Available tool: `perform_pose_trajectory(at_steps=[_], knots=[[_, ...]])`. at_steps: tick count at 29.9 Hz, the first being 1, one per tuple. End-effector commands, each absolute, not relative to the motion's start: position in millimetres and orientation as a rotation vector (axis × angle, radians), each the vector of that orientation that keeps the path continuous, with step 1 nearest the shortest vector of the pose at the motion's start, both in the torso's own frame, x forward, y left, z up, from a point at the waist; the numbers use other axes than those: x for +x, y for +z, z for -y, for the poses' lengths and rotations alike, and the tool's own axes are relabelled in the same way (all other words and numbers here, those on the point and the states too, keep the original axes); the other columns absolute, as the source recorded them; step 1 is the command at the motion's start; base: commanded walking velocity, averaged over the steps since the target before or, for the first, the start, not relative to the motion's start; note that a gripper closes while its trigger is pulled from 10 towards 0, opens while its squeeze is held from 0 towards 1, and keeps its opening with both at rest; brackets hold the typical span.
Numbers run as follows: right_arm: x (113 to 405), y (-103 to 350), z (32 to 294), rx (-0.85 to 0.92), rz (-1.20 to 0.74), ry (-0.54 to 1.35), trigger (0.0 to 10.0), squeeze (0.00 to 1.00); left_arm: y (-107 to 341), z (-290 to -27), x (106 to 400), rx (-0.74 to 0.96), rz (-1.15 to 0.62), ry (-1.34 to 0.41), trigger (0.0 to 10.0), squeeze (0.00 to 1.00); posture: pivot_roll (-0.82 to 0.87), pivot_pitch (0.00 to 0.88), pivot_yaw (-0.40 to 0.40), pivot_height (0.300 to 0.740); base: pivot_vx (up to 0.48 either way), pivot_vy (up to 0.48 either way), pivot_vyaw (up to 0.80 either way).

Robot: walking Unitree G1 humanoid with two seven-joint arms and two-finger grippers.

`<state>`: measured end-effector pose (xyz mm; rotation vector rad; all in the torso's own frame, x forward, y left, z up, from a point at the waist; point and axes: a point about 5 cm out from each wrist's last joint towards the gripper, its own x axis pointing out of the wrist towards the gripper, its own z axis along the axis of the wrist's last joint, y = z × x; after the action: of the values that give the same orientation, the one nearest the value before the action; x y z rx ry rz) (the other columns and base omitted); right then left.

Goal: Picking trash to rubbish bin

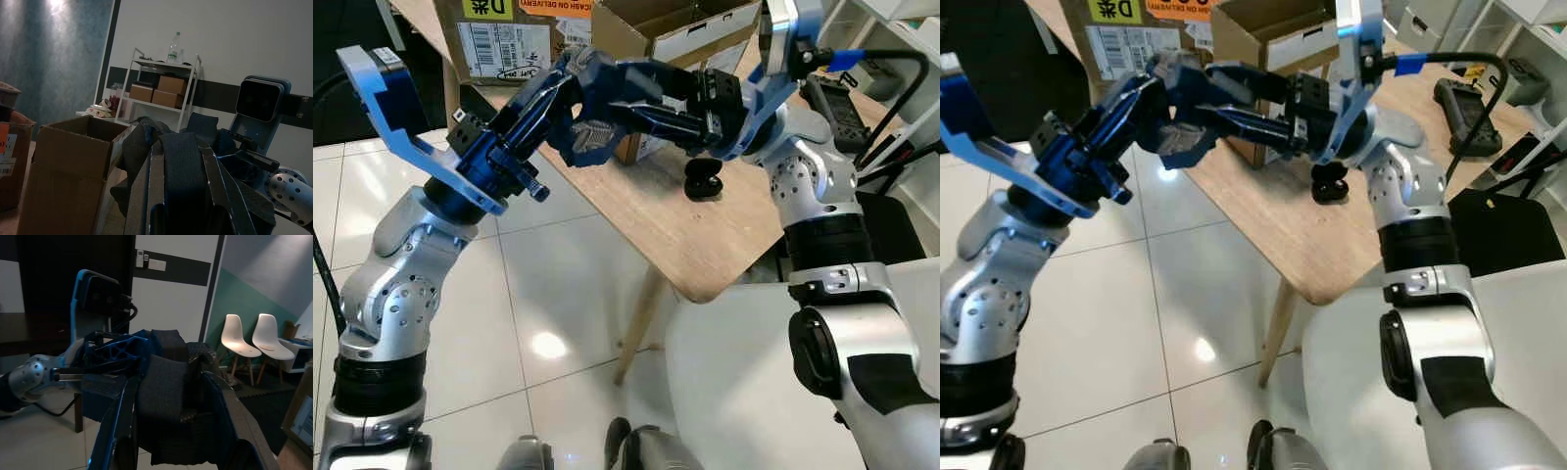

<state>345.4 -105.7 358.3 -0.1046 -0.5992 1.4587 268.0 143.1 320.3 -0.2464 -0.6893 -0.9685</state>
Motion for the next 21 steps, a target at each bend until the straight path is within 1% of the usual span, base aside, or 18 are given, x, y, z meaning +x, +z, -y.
perform_pose_trajectory(at_steps=[1,4,5,13,16,21], knots=[[350,359,102,-0.120,0.586,1.407,0.0,0.00,320,-129,261,-0.243,0.702,-1.050,10.0,0.00,0.07,0.219,-0.048,0.740,0.000,0.000,0.00],[350,359,102,-0.123,0.588,1.401,0.0,0.00,320,-129,261,-0.245,0.702,-1.048,10.0,0.00,0.07,0.219,-0.048,0.740,0.000,0.000,0.00],[351,360,102,-0.126,0.593,1.384,0.0,0.00,319,-128,260,-0.251,0.694,-1.062,10.0,1.00,0.07,0.219,-0.049,0.740,0.000,0.000,0.00],[354,362,103,-0.140,0.598,1.344,0.0,0.00,317,-125,254,-0.240,0.679,-1.110,10.0,1.00,0.07,0.221,-0.051,0.740,0.000,0.000,0.00],[361,365,108,-0.164,0.603,1.256,0.0,0.00,315,-127,252,-0.233,0.662,-1.135,10.0,1.00,0.07,0.226,-0.051,0.740,0.000,0.000,0.00],[366,371,114,-0.155,0.626,1.176,0.0,0.00,316,-130,251,-0.213,0.657,-1.134,10.0,1.00,0.07,0.230,-0.050,0.740,0.000,0.000,0.00]])
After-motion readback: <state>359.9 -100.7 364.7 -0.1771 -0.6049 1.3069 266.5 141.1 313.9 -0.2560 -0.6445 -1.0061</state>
